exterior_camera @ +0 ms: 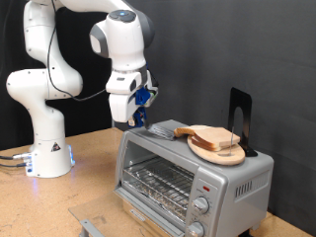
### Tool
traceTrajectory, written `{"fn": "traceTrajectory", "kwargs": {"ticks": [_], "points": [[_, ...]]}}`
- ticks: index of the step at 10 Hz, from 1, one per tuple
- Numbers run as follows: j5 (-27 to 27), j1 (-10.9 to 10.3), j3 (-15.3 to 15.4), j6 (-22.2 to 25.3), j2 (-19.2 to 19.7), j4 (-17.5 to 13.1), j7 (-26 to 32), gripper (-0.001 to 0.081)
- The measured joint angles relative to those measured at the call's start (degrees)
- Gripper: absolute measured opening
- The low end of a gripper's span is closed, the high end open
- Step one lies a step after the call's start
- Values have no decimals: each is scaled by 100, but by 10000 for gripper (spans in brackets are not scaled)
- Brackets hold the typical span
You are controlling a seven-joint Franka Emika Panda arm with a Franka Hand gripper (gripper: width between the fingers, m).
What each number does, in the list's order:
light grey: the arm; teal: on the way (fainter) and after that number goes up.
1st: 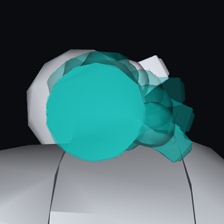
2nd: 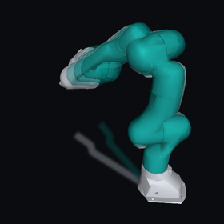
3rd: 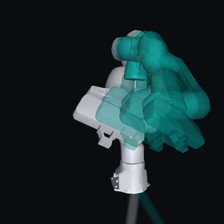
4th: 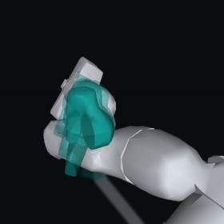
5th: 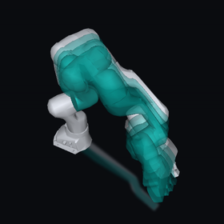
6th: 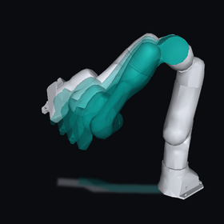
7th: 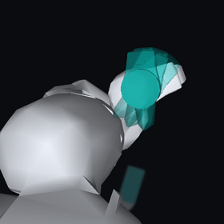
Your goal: Make a piece of toast with the oven
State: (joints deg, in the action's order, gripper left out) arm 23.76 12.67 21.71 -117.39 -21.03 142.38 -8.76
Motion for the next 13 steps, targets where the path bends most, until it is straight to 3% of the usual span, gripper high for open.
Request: {"fn": "traceTrajectory", "kwargs": {"ticks": [6, 9, 13], "points": [[0, 5, -2, 7, 127, -98, -1, 404], [-25, 5, -58, 261, 90, -61, 176, 404], [-7, 0, -191, 784, -408, 284, 773, 404]]}}
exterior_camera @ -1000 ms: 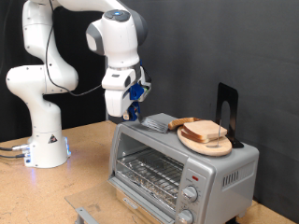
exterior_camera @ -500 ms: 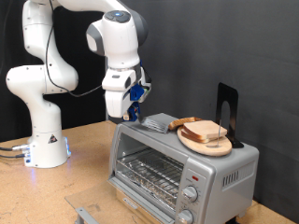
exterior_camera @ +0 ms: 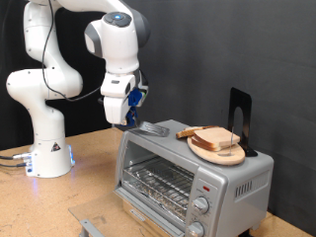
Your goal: Make a piece of toast with the oven
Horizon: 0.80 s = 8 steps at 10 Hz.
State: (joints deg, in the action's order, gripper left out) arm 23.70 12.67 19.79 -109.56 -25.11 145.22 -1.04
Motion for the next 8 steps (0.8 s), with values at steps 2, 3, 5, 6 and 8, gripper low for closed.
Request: {"fn": "traceTrajectory", "kwargs": {"ticks": [2, 3, 5, 6, 8], "points": [[343, -96, -22, 370, -258, 78, 178, 404], [611, -200, -14, 597, -347, 32, 166, 404], [916, -358, 139, 787, -529, -88, -297, 404], [1007, -403, 286, 797, -629, -127, -722, 404], [1056, -472, 744, 793, -812, -193, -1725, 404]]}}
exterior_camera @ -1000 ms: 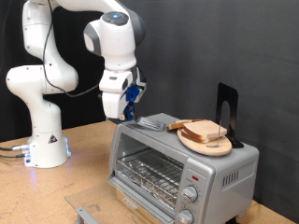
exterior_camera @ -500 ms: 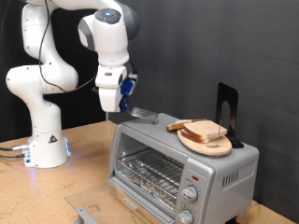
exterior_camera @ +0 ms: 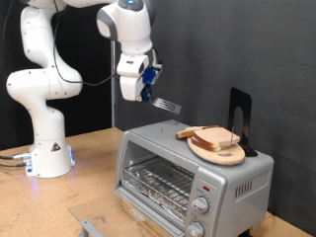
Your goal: Make a piece of toast with the oven
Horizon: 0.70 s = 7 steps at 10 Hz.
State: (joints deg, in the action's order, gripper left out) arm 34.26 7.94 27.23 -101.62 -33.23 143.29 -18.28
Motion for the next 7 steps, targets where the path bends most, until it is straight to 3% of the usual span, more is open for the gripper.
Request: {"fn": "traceTrajectory", "kwargs": {"ticks": [3, 7], "points": [[50, -27, 535, -83, -69, -6, -963, 404], [341, 92, 940, -1092, 67, 106, -1976, 404]]}}
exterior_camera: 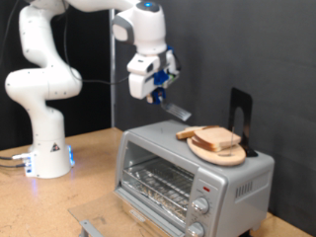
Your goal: Make a piece of toast with the oven
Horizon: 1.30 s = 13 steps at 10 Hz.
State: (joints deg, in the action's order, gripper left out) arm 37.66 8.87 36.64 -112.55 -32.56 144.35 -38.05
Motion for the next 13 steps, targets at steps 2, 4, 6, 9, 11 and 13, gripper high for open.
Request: {"fn": "traceTrajectory", "kwargs": {"ticks": [2, 4, 6, 9, 11, 13], "points": [[-7, 212, 187, -533, 280, -8, -335, 404], [-92, 397, 260, -829, 608, -62, -375, 404], [-266, 508, 255, -996, 830, -101, -250, 404], [-379, 658, 182, -1016, 977, -103, 137, 404], [-386, 702, 79, -1016, 1010, -113, 430, 404], [-399, 709, -20, -1013, 1010, -110, 828, 404]]}}
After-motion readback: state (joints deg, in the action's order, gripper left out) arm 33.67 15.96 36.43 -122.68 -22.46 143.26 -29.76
